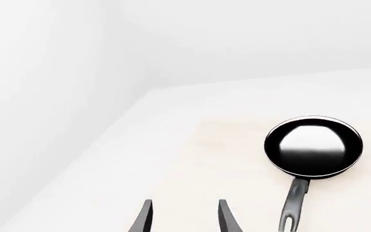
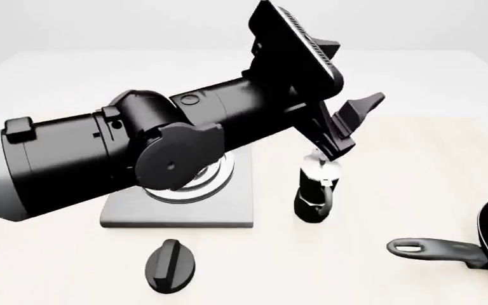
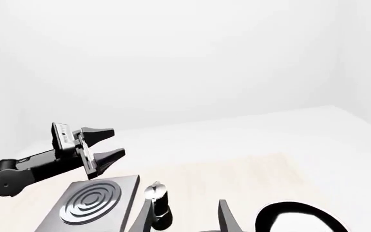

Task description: Put the frying pan on the stove.

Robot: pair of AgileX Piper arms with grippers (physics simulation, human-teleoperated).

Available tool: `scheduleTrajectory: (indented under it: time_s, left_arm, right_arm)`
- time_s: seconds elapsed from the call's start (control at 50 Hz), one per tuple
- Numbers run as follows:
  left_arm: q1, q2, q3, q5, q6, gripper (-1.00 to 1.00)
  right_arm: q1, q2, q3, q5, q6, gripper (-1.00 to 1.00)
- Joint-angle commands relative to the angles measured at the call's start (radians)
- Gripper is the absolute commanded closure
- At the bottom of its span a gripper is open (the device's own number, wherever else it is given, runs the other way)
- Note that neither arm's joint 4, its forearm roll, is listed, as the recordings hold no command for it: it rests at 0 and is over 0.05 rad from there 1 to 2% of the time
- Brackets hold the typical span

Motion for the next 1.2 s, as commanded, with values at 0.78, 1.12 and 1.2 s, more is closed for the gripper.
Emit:
scheduleTrajectory:
  time_s: [0.78,1.12,1.2]
  left_arm:
    - [-0.113,0.491,-0.650,0.394,0.066,-1.00]
    - [-0.156,0.601,-0.748,0.461,0.070,-1.00]
    - [-0.167,0.617,-0.758,0.469,0.067,-1.00]
  right_arm:
    - [0.011,0.000,0.013,0.000,0.015,-1.00]
    - [0.011,0.000,0.015,0.000,0.027,-1.00]
    - [0.010,0.000,0.014,0.000,0.030,-1.00]
